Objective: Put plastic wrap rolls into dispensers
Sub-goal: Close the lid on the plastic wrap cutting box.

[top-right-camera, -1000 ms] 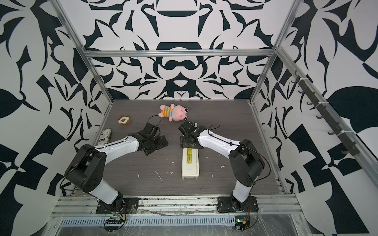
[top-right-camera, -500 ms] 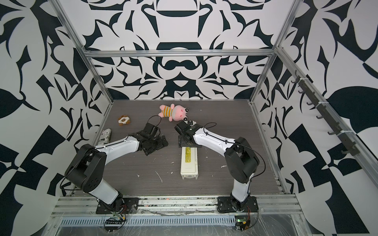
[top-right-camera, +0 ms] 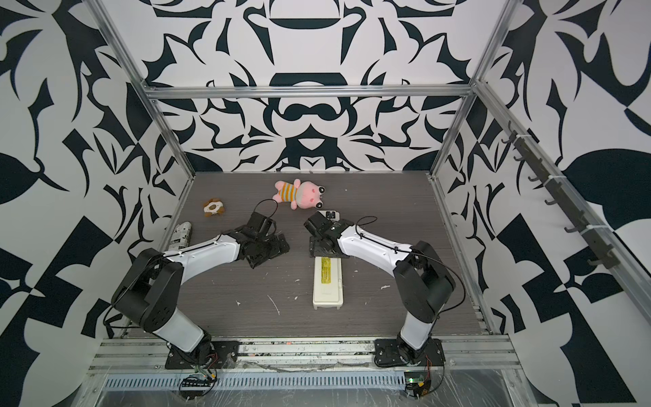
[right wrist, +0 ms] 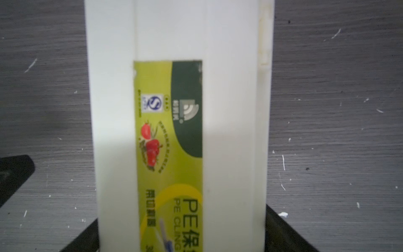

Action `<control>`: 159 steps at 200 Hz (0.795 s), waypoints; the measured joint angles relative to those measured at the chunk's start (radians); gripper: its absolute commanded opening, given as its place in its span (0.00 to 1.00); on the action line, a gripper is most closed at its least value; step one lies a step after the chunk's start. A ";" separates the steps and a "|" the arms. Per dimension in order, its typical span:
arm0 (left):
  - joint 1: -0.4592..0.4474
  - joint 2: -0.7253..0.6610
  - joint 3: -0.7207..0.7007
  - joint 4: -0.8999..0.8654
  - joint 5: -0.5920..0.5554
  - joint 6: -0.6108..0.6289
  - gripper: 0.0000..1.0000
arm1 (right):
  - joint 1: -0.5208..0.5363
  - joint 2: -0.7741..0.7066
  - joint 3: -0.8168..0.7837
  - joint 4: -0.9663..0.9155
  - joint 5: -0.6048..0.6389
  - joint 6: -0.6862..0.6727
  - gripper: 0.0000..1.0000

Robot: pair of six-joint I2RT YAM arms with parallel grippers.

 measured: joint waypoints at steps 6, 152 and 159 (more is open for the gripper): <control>0.000 0.000 0.000 0.000 0.000 0.000 0.96 | 0.002 -0.001 -0.001 0.000 0.000 0.001 0.89; 0.000 0.000 0.002 -0.004 0.001 0.000 0.96 | 0.015 0.038 0.018 0.017 0.062 0.023 0.91; 0.000 0.000 0.002 -0.004 0.002 0.000 0.96 | 0.015 0.040 0.016 0.023 0.066 0.024 0.91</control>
